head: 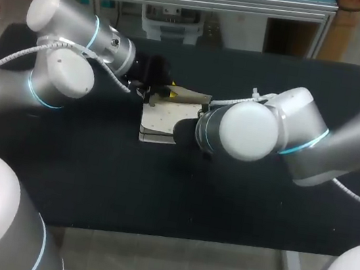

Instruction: Pick up the bag, open it, inspect its contents, close it, and place it on the opposite side

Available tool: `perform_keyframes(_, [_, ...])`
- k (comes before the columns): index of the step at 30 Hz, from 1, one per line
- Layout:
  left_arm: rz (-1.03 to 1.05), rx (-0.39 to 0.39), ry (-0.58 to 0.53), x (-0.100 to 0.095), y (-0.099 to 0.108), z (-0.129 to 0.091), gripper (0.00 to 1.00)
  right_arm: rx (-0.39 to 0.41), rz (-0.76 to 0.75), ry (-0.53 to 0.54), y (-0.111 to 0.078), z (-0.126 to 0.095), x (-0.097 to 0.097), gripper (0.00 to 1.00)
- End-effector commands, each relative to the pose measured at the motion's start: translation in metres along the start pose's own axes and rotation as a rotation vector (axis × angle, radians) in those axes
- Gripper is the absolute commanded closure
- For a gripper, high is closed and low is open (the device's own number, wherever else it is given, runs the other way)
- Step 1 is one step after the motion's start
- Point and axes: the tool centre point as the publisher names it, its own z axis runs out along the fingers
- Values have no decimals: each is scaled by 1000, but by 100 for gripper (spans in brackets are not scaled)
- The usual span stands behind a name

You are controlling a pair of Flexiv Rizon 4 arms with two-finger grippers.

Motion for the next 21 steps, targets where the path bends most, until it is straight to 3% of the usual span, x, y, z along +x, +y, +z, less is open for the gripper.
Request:
perform_keyframes(1, [-2,4,9,2,2,-2,100,-2,0,-5,-1,3,4,100])
perform_keyframes(8, [-23,18,27,2,4,-5,100,-2,0,-5,-1,3,4,100])
perform_keyframes(9, [-26,17,32,2,5,-5,92,-2,0,-5,-1,3,4,100])
perform_keyframes(10, [-27,17,32,2,5,-5,58,-2,0,-5,-1,3,4,100])
perform_keyframes(13, [-28,21,32,2,5,-4,47,-2,0,-5,-1,3,4,100])
perform_keyframes(16, [-28,21,30,1,7,-2,51,-2,0,-5,-1,3,4,100])
perform_keyframes(18, [-32,24,27,-1,7,-2,60,-2,0,-5,-1,3,4,100])
perform_keyframes(19, [-33,28,24,-2,7,-2,72,-2,0,-5,-1,3,4,100])
perform_keyframes(20, [-34,29,23,-2,7,-1,100,-2,0,-5,-1,3,4,100])
perform_keyframes(21, [-33,27,20,-3,7,-1,100,-2,0,-5,-1,3,4,100])
